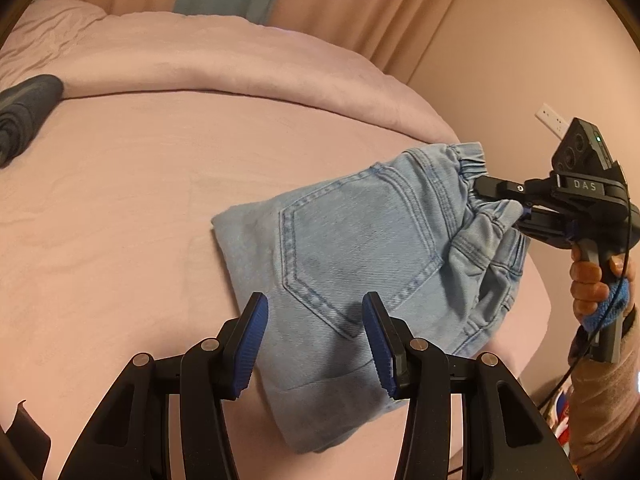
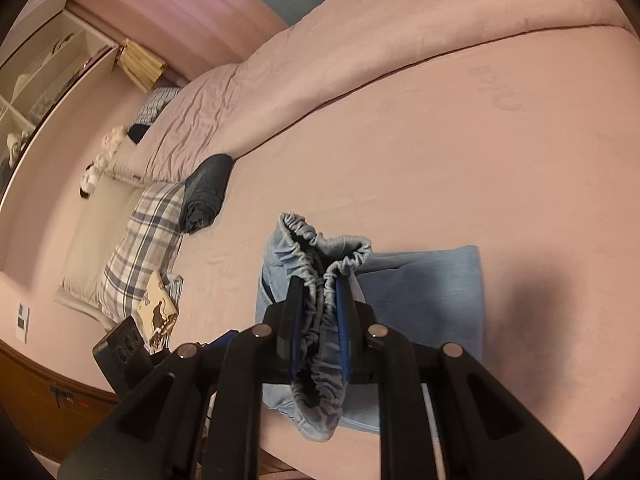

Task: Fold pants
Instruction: 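Lay the waistband over the folded jeans with the right gripper and release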

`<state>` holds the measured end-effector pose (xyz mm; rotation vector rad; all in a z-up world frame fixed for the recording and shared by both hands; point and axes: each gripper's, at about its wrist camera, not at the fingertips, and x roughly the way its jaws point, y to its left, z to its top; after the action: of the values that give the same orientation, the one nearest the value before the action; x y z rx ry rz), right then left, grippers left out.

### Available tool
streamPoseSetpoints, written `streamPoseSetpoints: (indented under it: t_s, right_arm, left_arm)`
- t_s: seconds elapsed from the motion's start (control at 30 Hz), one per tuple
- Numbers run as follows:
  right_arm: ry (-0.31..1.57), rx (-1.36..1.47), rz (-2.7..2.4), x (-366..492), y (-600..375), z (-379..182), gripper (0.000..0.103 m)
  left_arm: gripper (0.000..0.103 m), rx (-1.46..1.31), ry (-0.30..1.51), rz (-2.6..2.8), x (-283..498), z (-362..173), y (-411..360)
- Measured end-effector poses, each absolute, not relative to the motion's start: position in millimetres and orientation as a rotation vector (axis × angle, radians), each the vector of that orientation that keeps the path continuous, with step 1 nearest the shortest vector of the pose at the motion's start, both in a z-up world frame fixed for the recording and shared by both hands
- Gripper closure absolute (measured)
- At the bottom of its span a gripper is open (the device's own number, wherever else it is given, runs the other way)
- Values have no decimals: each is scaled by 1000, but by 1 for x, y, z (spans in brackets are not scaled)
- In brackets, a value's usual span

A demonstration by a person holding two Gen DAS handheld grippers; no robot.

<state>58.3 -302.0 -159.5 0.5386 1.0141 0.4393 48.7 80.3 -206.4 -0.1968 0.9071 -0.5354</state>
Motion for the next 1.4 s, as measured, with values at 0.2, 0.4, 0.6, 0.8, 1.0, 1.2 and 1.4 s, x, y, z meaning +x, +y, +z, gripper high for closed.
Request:
streamPoseSetpoints:
  t_s: [0.2,0.4,0.6,0.8,1.0,1.2,1.4]
  right_arm:
    - [1014,592,399,47,-325,-170,88]
    - [1038,650,356,42,-345,-189,88]
    - [1105,672,349,47,-346,-217,88]
    - [1120,722,382,49,-349,-226,88]
    - [1090,707,489,56,-328,-206,88]
    - [1148,698,436,57,-325,-228,87]
    - [1183,740,358,52,-344,-262,82]
  left_arm:
    - [56,-159,935,-550,64,-210,60]
    - [56,-143,961,-547,73,-213,56]
    - [56,-92,989,-518,77,-221,50]
    - [56,-64,998,-489,82,-224,46]
    - [56,-96,979,-444,88,-216,61]
    - [56,-83,980,-435,89,-218,58]
    - [56,-17,991,-428,84,-226,46]
